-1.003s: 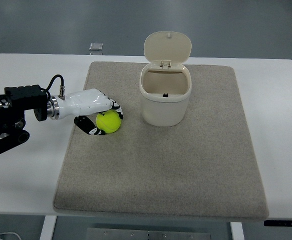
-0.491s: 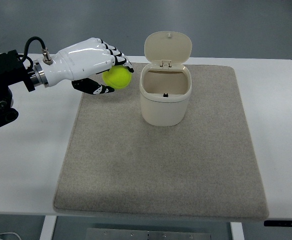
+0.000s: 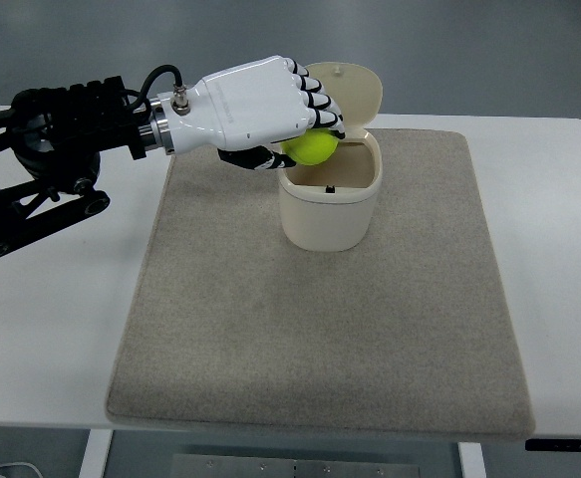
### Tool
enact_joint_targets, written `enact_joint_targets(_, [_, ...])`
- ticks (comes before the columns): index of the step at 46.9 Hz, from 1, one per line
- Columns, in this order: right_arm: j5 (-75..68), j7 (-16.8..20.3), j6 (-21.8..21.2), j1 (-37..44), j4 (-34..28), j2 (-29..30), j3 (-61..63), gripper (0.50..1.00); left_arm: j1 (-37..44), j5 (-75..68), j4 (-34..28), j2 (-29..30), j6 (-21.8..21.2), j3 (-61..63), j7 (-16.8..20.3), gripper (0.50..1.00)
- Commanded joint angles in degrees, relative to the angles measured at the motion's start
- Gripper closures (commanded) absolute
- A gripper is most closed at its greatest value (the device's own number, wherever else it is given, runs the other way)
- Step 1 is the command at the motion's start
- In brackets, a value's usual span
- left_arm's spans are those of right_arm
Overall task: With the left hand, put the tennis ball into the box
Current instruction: 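Lift the ball and carry it over the cream bin opening, then open the left hand fingers to drop the ball into the bin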
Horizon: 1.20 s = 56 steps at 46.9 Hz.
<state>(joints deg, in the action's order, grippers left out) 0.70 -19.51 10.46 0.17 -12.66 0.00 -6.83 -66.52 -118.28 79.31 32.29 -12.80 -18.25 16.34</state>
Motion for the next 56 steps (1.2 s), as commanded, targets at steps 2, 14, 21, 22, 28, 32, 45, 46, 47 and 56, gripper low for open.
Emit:
enact_joint_targets(2, [0.0,0.0,0.0,0.0,0.0,0.0,0.1,0.562,-1.2,0.0,-2.8,-2.4,0.1,2.3,0.0,1.000])
enact_joint_targets(14, [0.0,0.0,0.0,0.0,0.0,0.0,0.0,0.562,-1.2,0.6,-7.0,-7.1,0.0,3.3,0.0,0.688])
enact_joint_targets(21, [0.0,0.0,0.0,0.0,0.0,0.0,0.1,0.562,-1.2,0.9,-7.8,-7.9,0.0,3.3,0.0,0.540])
enact_joint_targets(22, [0.0,0.0,0.0,0.0,0.0,0.0,0.0,0.562,-1.1,0.9,-7.8,-7.9,0.0,3.3,0.0,0.538])
enact_joint_targets(28, [0.0,0.0,0.0,0.0,0.0,0.0,0.0,0.562,-0.6,0.9,-7.2,-7.4,-0.1,3.3,0.0,0.510])
enact_joint_targets(32, [0.0,0.0,0.0,0.0,0.0,0.0,0.0,0.562,-0.5,1.0,-6.6,-6.5,-0.3,3.3,0.0,0.508])
enact_joint_targets(45, [0.0,0.0,0.0,0.0,0.0,0.0,0.0,0.560,-0.3,7.5,0.9,2.5,-0.5,4.6,0.5,0.508])
enact_joint_targets(46, [0.0,0.0,0.0,0.0,0.0,0.0,0.0,0.562,-0.3,8.3,1.5,3.4,-0.5,4.9,0.5,0.506])
enact_joint_targets(47, [0.0,0.0,0.0,0.0,0.0,0.0,0.0,0.562,-0.3,9.1,2.1,4.2,-0.5,4.9,0.5,0.506])
enact_joint_targets(56, [0.0,0.0,0.0,0.0,0.0,0.0,0.0,0.562,1.1,20.4,5.1,10.8,-0.4,6.5,0.8,0.506])
